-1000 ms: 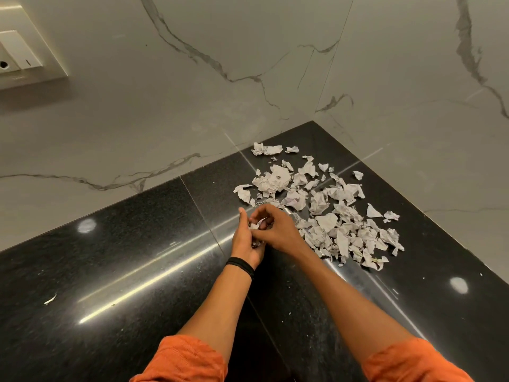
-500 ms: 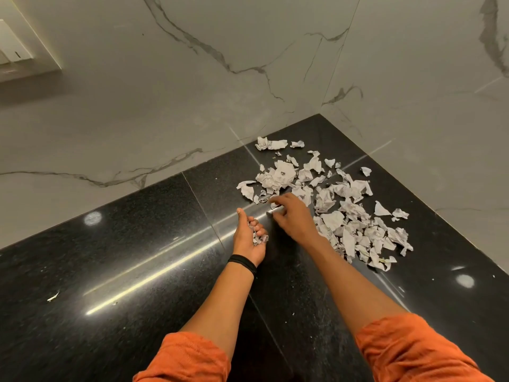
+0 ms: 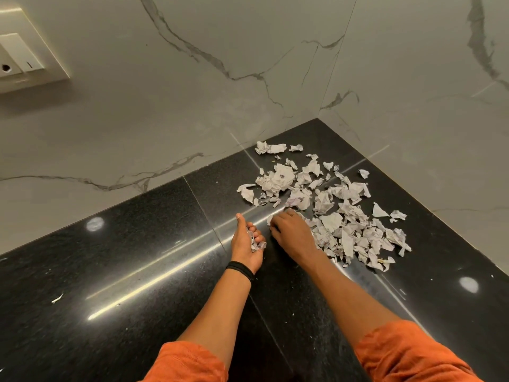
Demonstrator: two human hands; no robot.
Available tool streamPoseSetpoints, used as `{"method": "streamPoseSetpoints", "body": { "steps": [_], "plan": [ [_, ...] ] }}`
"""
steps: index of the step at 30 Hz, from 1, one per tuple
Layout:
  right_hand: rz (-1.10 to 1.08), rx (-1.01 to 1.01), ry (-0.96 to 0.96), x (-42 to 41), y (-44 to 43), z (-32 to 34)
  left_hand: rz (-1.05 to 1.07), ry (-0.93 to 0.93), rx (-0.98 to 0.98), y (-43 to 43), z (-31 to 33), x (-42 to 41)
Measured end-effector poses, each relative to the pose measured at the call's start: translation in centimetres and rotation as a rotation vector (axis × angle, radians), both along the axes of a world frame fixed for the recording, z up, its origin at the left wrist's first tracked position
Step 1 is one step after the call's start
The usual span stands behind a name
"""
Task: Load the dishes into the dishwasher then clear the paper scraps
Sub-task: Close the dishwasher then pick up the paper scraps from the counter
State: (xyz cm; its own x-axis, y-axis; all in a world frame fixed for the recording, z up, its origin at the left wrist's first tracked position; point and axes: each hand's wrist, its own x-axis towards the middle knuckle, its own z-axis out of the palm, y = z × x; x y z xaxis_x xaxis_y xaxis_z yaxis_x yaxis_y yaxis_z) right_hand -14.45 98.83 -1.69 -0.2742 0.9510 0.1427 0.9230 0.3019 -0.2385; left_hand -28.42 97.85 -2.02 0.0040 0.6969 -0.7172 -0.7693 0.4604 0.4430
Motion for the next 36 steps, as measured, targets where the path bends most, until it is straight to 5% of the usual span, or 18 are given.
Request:
{"method": "streamPoseSetpoints", "body": {
  "steps": [6,13,20,24,29,36],
  "plan": [
    [-0.03,-0.019,0.054,-0.6,-2.5,-0.5,0.031,0.062,-0.004,-0.7,0.1,-0.3],
    [-0.302,-0.157,0.935,-2.3,-3.6,3.5,-0.014,0.089,0.04,-0.7,0.1,0.4],
    [-0.151,-0.209,0.446,-5.1,-2.9,3.2,-0.048,-0.009,-0.038,-0.5,-0.1,0.7],
    [-0.005,-0.533,0.541,-4.3,-0.2,4.8,0.061,0.085,-0.073,0.9,-0.3,-0.7],
    [-0.088,-0.379,0.616,-5.6,2.7,6.1,0.092,0.029,-0.028,2.7,0.4,-1.6],
    [-0.143,-0.146,0.135,-3.7,5.3,2.3,0.161,-0.014,-0.013,2.9,0.7,-2.6]
  ]
}}
